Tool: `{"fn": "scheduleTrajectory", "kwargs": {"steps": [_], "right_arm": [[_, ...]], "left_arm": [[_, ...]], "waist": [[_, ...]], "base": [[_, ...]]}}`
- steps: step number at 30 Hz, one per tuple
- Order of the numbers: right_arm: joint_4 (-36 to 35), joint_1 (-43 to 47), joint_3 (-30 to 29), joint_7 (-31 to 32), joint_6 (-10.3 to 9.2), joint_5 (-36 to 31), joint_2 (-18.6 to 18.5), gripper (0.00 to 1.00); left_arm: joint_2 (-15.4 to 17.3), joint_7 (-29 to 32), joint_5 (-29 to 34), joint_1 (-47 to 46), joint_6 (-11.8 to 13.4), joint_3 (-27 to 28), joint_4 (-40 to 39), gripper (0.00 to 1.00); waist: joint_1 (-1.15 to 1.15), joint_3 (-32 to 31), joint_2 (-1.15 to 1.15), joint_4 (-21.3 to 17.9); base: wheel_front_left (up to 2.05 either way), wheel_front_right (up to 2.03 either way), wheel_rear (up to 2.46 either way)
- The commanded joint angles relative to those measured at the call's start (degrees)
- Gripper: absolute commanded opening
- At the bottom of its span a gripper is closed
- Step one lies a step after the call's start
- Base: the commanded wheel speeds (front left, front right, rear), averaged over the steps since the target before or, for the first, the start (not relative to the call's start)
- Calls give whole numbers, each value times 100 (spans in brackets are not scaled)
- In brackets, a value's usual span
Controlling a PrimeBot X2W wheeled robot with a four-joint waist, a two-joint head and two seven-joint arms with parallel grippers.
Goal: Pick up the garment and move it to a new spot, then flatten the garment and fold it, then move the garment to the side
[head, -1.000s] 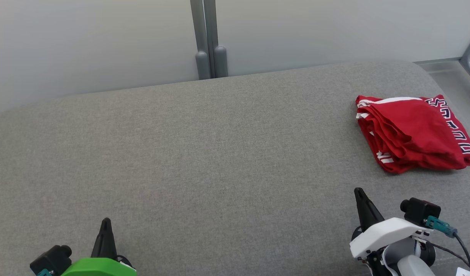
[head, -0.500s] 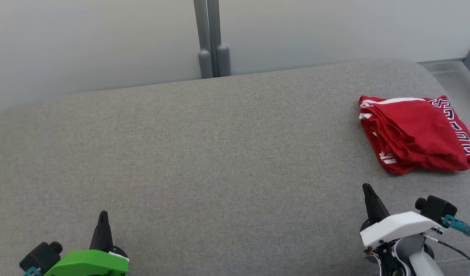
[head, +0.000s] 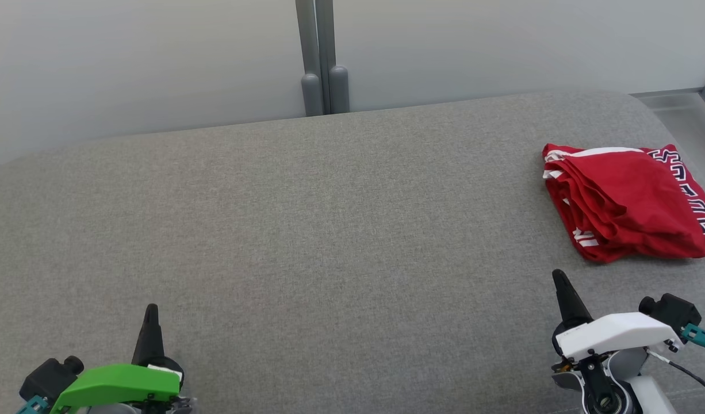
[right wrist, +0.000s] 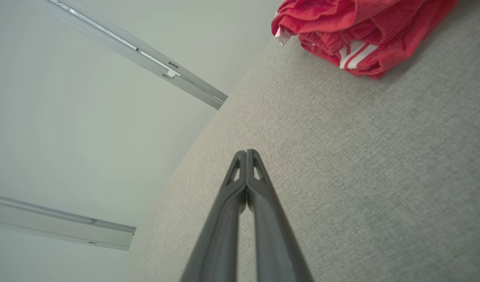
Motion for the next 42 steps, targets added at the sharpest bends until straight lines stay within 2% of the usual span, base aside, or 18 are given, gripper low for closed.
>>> {"fn": "scheduleTrajectory", "kwargs": {"steps": [1, 42], "right_arm": [[-106, -125, -56, 61, -3, 239, -21, 0], [-371, -154, -481, 682, -2, 2556, -30, 0]], "left_arm": [[42, 49, -228, -167, -44, 29, -84, 0], [60, 581, -2306, -407, -150, 173, -281, 0]], "waist": [[0, 3, 0, 8], [0, 49, 0, 155]], "base": [[0, 0, 0], [0, 0, 0]]}}
